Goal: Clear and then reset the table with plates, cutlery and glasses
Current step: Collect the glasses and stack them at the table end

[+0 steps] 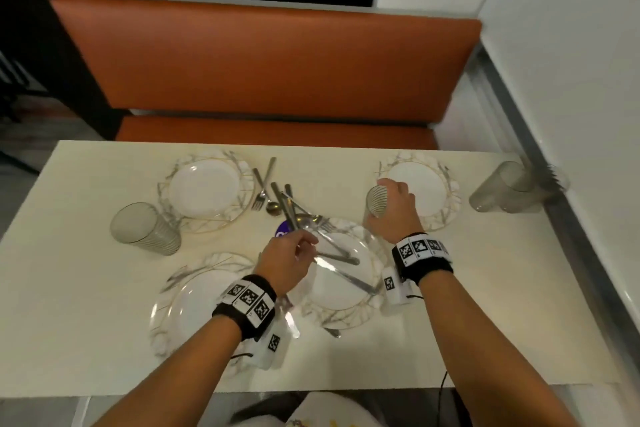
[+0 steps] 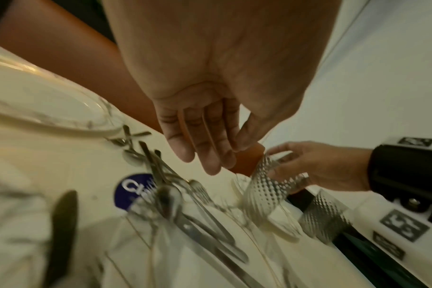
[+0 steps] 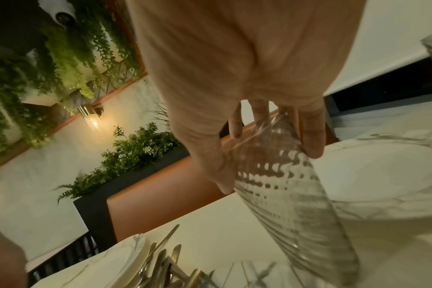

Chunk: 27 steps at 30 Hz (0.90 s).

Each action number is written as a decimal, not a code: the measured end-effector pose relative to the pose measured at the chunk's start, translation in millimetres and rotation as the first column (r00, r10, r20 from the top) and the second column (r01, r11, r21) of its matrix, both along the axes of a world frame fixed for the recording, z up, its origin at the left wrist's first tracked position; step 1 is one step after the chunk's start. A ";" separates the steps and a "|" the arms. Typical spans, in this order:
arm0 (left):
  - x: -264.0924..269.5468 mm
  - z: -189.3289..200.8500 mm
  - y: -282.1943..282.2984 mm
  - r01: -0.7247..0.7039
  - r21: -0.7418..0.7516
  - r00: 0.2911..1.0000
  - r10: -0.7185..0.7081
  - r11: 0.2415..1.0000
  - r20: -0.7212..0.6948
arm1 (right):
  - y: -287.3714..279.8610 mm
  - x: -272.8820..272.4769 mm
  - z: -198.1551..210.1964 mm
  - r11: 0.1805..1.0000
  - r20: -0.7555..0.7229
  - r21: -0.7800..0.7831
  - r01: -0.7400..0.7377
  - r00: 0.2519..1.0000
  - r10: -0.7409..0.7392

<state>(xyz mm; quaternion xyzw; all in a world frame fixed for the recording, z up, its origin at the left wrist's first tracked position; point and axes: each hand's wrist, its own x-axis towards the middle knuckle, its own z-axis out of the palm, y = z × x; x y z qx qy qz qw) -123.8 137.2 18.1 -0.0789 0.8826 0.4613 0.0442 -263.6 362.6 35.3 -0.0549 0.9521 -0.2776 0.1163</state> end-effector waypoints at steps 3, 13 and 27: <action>7.7 9.6 -42.3 -0.051 0.007 0.997 0.051 0.999 -0.050 | -26.6 5.6 9.9 0.998 -0.115 0.062 -0.019 0.993 0.026; 21.6 36.4 -167.7 -0.241 -0.442 0.943 0.100 0.864 -0.318 | -155.8 45.5 41.4 0.950 -0.280 -0.145 -0.275 0.933 0.227; 39.5 32.2 -234.3 -0.369 -0.466 0.894 0.444 0.804 0.059 | -212.4 81.9 33.2 0.904 -0.204 -0.247 -0.350 0.930 0.305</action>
